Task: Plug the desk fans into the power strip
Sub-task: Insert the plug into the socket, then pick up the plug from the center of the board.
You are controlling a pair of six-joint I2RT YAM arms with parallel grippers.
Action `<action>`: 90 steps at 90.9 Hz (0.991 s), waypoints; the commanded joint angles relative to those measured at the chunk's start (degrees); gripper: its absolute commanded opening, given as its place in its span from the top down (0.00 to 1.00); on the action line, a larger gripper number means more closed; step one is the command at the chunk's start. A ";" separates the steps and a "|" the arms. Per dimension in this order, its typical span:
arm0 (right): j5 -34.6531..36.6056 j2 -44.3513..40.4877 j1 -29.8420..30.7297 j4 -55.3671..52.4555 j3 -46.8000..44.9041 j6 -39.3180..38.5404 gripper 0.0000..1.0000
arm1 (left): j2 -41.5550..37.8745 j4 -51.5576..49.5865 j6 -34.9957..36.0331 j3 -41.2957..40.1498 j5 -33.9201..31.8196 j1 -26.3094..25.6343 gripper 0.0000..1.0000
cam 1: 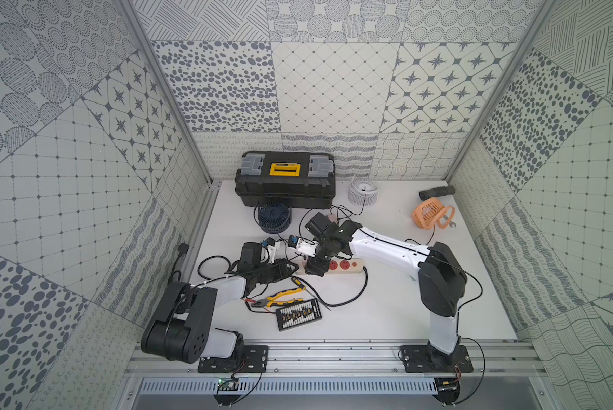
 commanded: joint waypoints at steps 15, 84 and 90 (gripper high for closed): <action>0.35 -18.62 -0.51 12.99 -15.67 11.12 0.05 | -19.99 -18.29 3.83 -0.94 -11.39 -0.92 0.36; -8.72 -47.96 -26.05 38.57 -50.37 37.73 0.03 | 1.34 -37.58 47.54 44.01 -25.97 -24.19 0.19; -9.86 -49.71 -27.13 39.47 -51.99 37.92 0.03 | 8.71 -37.28 52.83 48.48 -25.71 -24.12 0.17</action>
